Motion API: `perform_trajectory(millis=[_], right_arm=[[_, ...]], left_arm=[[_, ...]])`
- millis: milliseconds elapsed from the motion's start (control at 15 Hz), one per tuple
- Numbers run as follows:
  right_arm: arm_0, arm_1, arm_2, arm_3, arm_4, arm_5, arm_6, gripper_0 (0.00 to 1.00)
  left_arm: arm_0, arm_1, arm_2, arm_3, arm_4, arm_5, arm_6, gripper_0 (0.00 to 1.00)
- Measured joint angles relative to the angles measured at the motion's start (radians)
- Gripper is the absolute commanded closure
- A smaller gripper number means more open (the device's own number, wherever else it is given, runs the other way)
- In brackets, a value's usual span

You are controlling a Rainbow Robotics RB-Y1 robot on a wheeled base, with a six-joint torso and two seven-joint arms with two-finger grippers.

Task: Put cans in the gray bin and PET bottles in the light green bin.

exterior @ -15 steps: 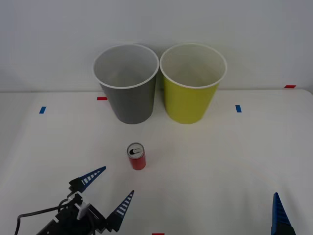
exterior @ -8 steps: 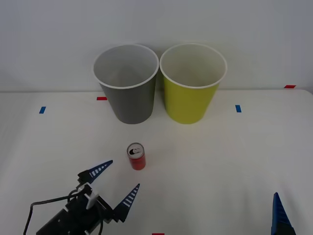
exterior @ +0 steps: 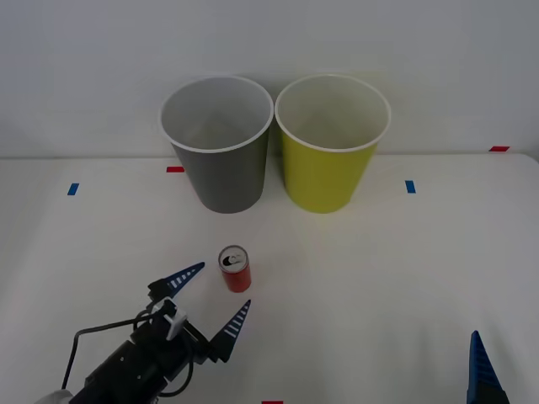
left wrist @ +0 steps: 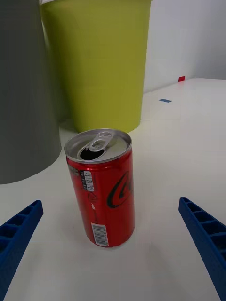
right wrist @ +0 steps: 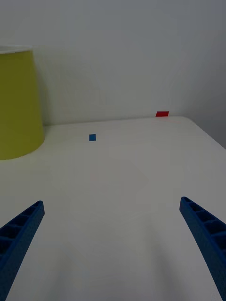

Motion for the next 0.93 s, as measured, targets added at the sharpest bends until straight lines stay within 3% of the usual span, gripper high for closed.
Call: perform_trajectory(millis=[467,933], right_arm=[[0.0,0.0,0.0,0.0,0.0,0.0,0.0,0.0],[0.0,0.0,0.0,0.0,0.0,0.0,0.0,0.0]], left_arm=[[-0.062,-0.03,-0.025,0.04,0.017,0.015,0.008,0.0],[-0.144,-0.11,-0.027,0.142,0.012,0.021,0.009,0.0]])
